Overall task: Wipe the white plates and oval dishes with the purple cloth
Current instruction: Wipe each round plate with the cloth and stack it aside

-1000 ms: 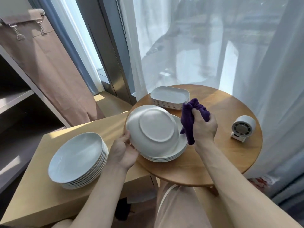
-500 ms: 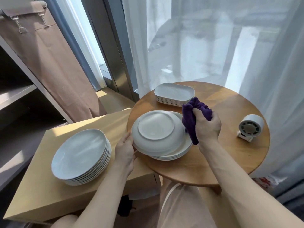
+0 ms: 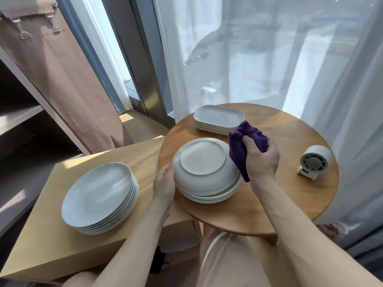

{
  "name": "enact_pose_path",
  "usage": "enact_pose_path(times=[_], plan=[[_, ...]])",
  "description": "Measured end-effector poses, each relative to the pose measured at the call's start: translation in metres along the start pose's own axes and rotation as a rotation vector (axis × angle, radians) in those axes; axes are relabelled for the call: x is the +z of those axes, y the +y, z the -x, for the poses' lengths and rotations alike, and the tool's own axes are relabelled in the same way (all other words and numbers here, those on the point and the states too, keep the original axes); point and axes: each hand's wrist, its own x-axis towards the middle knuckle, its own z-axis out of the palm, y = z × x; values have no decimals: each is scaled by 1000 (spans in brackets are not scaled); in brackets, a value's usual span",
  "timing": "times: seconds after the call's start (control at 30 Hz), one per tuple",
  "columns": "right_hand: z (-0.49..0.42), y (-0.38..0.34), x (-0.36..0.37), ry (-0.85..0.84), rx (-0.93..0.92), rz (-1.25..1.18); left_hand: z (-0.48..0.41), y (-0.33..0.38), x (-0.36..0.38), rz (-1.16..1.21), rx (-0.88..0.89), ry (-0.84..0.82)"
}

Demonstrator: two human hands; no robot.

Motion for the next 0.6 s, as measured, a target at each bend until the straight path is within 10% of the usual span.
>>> enact_pose_path(times=[0.6], plan=[[23, -4, 13, -477, -444, 960, 8, -19, 21, -274, 311, -2]])
